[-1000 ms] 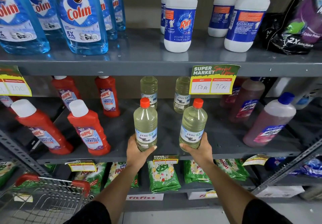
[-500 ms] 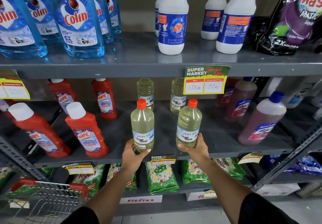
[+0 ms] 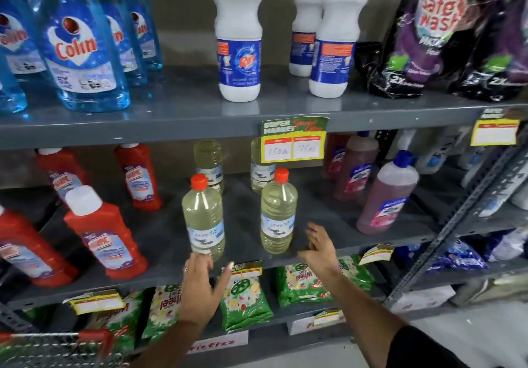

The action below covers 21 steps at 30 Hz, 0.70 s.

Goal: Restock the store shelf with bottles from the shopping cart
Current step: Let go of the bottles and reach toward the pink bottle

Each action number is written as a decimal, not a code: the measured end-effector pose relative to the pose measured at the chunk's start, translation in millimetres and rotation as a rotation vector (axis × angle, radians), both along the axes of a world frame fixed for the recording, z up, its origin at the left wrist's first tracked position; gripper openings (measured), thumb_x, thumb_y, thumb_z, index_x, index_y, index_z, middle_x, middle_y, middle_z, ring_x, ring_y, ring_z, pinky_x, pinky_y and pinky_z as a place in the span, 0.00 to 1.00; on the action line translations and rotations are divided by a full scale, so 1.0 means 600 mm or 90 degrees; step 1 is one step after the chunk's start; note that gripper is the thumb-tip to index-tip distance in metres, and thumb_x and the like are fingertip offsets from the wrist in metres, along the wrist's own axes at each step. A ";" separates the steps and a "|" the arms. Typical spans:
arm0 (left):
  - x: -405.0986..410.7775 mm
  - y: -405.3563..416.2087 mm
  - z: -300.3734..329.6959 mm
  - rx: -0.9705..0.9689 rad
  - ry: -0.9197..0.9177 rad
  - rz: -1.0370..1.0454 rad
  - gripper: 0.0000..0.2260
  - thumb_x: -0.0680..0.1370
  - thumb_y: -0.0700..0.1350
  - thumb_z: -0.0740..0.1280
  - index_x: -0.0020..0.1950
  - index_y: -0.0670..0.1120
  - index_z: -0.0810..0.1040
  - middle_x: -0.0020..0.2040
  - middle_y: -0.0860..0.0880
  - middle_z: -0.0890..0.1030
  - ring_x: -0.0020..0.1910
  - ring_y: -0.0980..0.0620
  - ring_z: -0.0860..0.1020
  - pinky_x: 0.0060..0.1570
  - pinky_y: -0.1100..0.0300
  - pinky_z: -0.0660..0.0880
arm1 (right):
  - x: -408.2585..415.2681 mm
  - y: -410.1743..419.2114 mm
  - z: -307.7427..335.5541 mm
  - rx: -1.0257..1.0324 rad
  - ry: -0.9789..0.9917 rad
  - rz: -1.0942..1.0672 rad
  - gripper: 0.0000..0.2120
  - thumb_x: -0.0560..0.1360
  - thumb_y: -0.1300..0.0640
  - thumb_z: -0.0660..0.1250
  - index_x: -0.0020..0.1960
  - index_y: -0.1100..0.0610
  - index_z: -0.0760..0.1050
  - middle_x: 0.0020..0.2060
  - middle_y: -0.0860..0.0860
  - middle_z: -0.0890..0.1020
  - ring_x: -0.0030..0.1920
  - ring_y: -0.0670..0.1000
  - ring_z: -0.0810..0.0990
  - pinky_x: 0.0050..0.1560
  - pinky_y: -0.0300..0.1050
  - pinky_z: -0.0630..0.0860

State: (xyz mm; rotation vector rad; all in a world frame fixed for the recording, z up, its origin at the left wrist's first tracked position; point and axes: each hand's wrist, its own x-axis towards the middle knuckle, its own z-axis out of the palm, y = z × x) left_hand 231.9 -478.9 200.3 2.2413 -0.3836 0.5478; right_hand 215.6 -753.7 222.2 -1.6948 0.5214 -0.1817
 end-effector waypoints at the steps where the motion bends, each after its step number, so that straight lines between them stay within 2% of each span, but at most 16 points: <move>1: -0.003 -0.016 0.003 0.037 -0.008 -0.063 0.15 0.74 0.57 0.63 0.38 0.50 0.63 0.38 0.52 0.65 0.37 0.53 0.64 0.34 0.65 0.63 | -0.011 -0.016 0.004 -0.029 -0.013 -0.040 0.36 0.64 0.80 0.64 0.70 0.61 0.67 0.61 0.52 0.76 0.63 0.49 0.74 0.64 0.38 0.69; 2: -0.004 -0.034 0.007 0.064 -0.015 -0.124 0.14 0.74 0.57 0.63 0.37 0.49 0.65 0.38 0.52 0.67 0.37 0.54 0.66 0.34 0.65 0.64 | -0.024 -0.033 0.011 -0.076 -0.019 -0.080 0.33 0.64 0.80 0.62 0.67 0.61 0.71 0.54 0.50 0.79 0.55 0.47 0.78 0.55 0.30 0.72; 3: -0.004 -0.053 0.012 0.088 -0.020 -0.178 0.15 0.75 0.56 0.63 0.36 0.47 0.68 0.39 0.51 0.70 0.38 0.54 0.68 0.36 0.63 0.66 | -0.034 -0.051 0.015 -0.123 -0.023 -0.123 0.30 0.64 0.79 0.61 0.63 0.60 0.74 0.45 0.48 0.79 0.44 0.43 0.78 0.44 0.25 0.71; 4: -0.005 -0.074 0.017 0.116 -0.027 -0.229 0.15 0.75 0.56 0.63 0.36 0.46 0.71 0.40 0.50 0.72 0.40 0.55 0.70 0.39 0.62 0.68 | -0.042 -0.068 0.017 -0.154 -0.027 -0.164 0.28 0.64 0.79 0.60 0.60 0.60 0.76 0.39 0.48 0.76 0.36 0.43 0.74 0.35 0.25 0.69; 5: -0.005 -0.099 0.022 0.149 -0.028 -0.278 0.15 0.76 0.56 0.63 0.37 0.45 0.74 0.42 0.50 0.74 0.42 0.55 0.71 0.43 0.61 0.69 | -0.051 -0.087 0.019 -0.167 -0.030 -0.206 0.25 0.65 0.79 0.59 0.57 0.61 0.76 0.36 0.49 0.74 0.33 0.44 0.71 0.31 0.26 0.67; 7: -0.007 -0.154 0.029 0.199 -0.008 -0.351 0.13 0.78 0.54 0.62 0.44 0.45 0.77 0.48 0.49 0.77 0.47 0.54 0.74 0.50 0.59 0.71 | -0.064 -0.121 0.023 -0.176 -0.034 -0.284 0.21 0.66 0.78 0.60 0.54 0.61 0.77 0.37 0.53 0.75 0.33 0.47 0.71 0.30 0.27 0.67; 8: -0.008 -0.184 0.031 0.212 0.011 -0.373 0.12 0.78 0.53 0.61 0.50 0.45 0.78 0.53 0.49 0.77 0.51 0.53 0.75 0.54 0.58 0.71 | -0.069 -0.138 0.024 -0.178 -0.038 -0.321 0.19 0.67 0.77 0.61 0.51 0.60 0.77 0.38 0.54 0.77 0.33 0.47 0.73 0.33 0.26 0.68; 11: -0.006 -0.277 0.035 0.233 0.075 -0.409 0.17 0.80 0.50 0.57 0.65 0.44 0.73 0.68 0.49 0.72 0.66 0.52 0.70 0.68 0.58 0.65 | -0.079 -0.191 0.026 -0.191 -0.070 -0.387 0.12 0.68 0.70 0.71 0.47 0.57 0.75 0.42 0.52 0.80 0.44 0.55 0.80 0.42 0.38 0.69; 13: 0.001 -0.328 0.037 0.241 0.105 -0.406 0.20 0.81 0.49 0.55 0.71 0.43 0.68 0.74 0.48 0.66 0.72 0.50 0.65 0.72 0.58 0.60 | -0.077 -0.227 0.024 -0.183 -0.070 -0.388 0.21 0.65 0.65 0.78 0.53 0.57 0.72 0.48 0.53 0.79 0.52 0.55 0.79 0.48 0.37 0.69; 16: 0.017 -0.383 0.026 0.305 0.159 -0.370 0.22 0.82 0.49 0.53 0.74 0.40 0.61 0.78 0.46 0.58 0.76 0.48 0.56 0.74 0.56 0.54 | -0.061 -0.280 0.020 -0.149 -0.034 -0.335 0.46 0.59 0.60 0.83 0.70 0.61 0.61 0.63 0.58 0.76 0.61 0.56 0.76 0.59 0.43 0.69; 18: 0.030 -0.400 0.016 0.370 0.204 -0.332 0.25 0.82 0.51 0.52 0.75 0.39 0.58 0.78 0.43 0.55 0.77 0.45 0.54 0.75 0.52 0.55 | -0.048 -0.306 0.021 -0.134 -0.046 -0.290 0.53 0.56 0.58 0.84 0.73 0.56 0.57 0.61 0.53 0.76 0.59 0.53 0.77 0.59 0.45 0.72; 21: 0.042 -0.412 0.001 0.438 0.240 -0.289 0.26 0.81 0.52 0.52 0.74 0.39 0.59 0.77 0.41 0.59 0.75 0.41 0.59 0.73 0.50 0.60 | -0.022 -0.331 0.019 -0.126 -0.069 -0.232 0.55 0.51 0.55 0.85 0.70 0.46 0.58 0.54 0.43 0.76 0.52 0.44 0.78 0.52 0.41 0.75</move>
